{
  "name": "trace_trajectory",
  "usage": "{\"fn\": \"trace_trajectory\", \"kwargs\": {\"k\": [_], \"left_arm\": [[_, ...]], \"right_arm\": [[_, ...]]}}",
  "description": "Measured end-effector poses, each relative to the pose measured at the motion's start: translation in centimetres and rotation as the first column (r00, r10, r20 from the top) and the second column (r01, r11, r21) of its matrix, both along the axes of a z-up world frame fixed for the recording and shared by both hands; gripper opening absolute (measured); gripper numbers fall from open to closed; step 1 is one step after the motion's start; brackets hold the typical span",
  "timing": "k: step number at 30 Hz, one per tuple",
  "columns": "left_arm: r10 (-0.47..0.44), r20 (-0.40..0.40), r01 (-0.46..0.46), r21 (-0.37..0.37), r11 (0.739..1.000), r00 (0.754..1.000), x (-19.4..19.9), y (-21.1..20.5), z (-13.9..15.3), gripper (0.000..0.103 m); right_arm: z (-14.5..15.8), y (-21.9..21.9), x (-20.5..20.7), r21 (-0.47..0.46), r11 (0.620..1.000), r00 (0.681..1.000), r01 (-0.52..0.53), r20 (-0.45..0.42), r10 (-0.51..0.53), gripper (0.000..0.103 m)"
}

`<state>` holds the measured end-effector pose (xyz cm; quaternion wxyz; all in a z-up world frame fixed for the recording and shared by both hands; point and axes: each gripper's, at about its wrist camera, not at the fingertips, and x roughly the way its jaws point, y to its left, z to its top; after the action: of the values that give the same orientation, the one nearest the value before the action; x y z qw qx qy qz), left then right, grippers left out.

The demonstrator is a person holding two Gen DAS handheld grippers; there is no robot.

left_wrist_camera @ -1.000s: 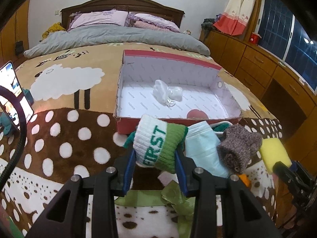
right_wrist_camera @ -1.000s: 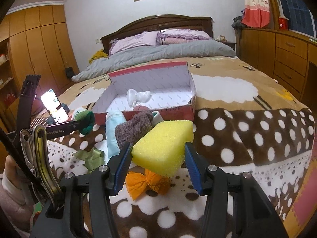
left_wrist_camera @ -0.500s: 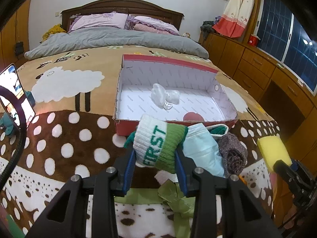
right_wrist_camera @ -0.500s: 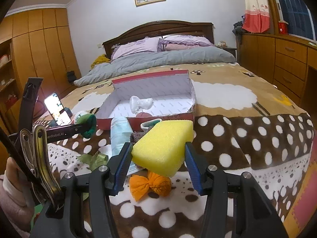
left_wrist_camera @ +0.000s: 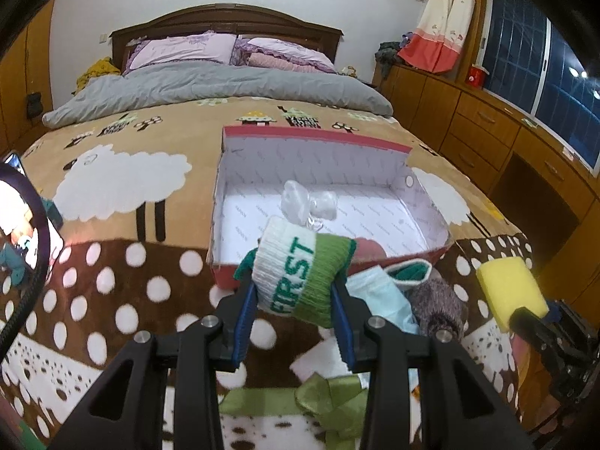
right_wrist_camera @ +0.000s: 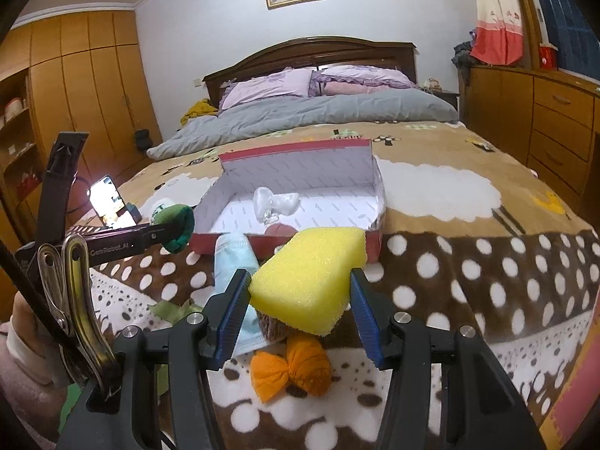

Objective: Organize soft objects
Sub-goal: 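Carry the FIRST sock with the left gripper while the right carries the yellow sponge into the box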

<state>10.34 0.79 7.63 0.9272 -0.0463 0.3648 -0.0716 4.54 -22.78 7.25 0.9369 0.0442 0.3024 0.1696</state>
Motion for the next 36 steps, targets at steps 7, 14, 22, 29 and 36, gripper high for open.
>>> {"fn": "trace_trajectory", "kwargs": {"k": [7,14,22,29,36], "left_arm": [[-0.006,0.017,0.005,0.016,1.000,1.000,2.1,-0.6,0.7,0.039],[-0.012,0.015,0.012,0.030,0.999,1.000,4.5,-1.2,0.8,0.039],[-0.005,-0.022,0.006,0.036,0.999,1.000,6.7,-1.1,-0.6,0.039],[0.001,-0.064,0.000,0.026,1.000,0.998,8.6,-0.8,-2.5,0.039],[0.012,-0.100,-0.010,0.026,1.000,0.995,10.3,-0.7,-4.5,0.039]], "right_arm": [[1.0,0.6,1.8,-0.023,1.000,1.000,-0.018,0.022,0.018,0.054],[1.7,1.0,4.1,-0.047,0.999,0.999,-0.020,0.036,0.022,0.054],[2.1,1.5,7.5,-0.053,0.998,0.999,-0.025,0.035,0.027,0.054],[1.5,1.9,11.3,-0.029,0.999,0.999,-0.034,0.000,0.034,0.054],[0.1,2.4,14.8,-0.020,0.999,0.999,-0.042,-0.029,0.042,0.054]]}}
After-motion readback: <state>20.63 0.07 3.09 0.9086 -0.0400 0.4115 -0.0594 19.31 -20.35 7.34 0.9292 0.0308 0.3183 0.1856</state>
